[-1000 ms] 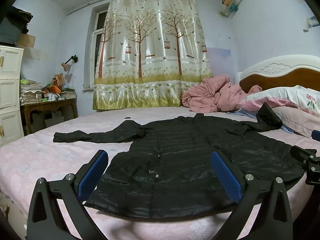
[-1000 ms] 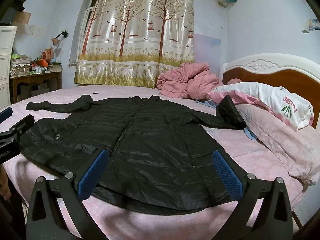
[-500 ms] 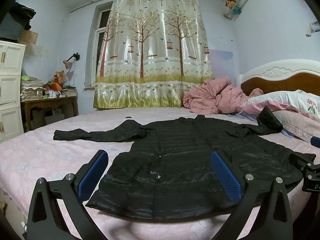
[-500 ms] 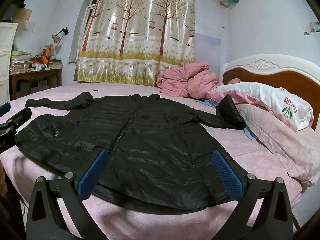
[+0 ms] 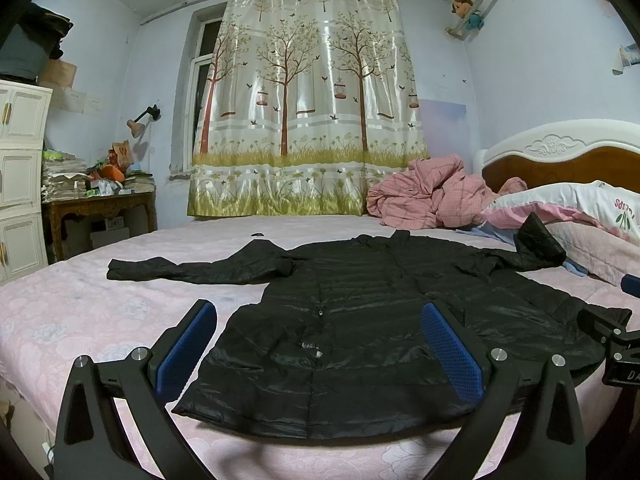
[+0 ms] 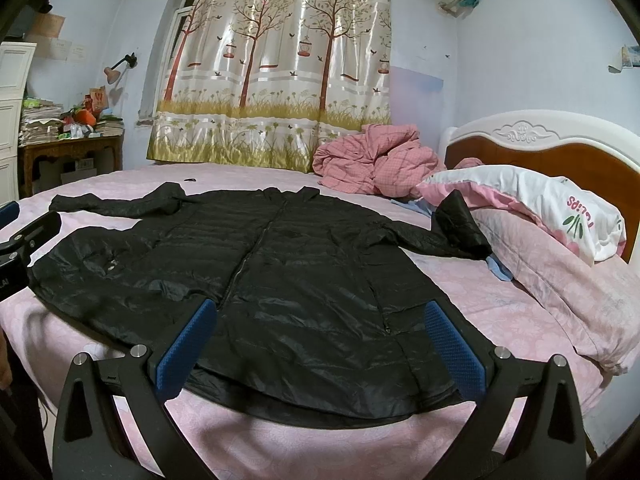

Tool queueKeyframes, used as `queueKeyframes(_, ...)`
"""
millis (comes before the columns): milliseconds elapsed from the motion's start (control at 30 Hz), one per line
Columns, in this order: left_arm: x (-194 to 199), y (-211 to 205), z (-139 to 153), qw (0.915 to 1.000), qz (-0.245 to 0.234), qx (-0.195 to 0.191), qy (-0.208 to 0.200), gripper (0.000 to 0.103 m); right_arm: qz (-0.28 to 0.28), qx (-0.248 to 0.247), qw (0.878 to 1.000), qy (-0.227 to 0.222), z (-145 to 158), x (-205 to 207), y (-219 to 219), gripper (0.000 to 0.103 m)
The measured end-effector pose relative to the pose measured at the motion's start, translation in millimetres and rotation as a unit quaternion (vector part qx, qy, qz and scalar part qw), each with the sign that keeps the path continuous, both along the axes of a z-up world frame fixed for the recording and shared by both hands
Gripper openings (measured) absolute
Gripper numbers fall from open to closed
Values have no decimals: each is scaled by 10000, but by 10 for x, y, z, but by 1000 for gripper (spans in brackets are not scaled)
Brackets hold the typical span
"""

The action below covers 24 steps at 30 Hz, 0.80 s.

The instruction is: Fold large clothes

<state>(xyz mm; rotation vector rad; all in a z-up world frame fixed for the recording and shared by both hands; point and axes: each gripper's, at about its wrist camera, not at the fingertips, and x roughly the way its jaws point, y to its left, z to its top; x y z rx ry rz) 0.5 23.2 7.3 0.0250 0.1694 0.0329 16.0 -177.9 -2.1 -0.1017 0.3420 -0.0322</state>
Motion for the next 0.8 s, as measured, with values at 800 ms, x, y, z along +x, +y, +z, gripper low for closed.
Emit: queueKeyframes(800,150,-161,-100,9975,-415,-268,513,103,108,38,9999,-24,46,-78,-57,103)
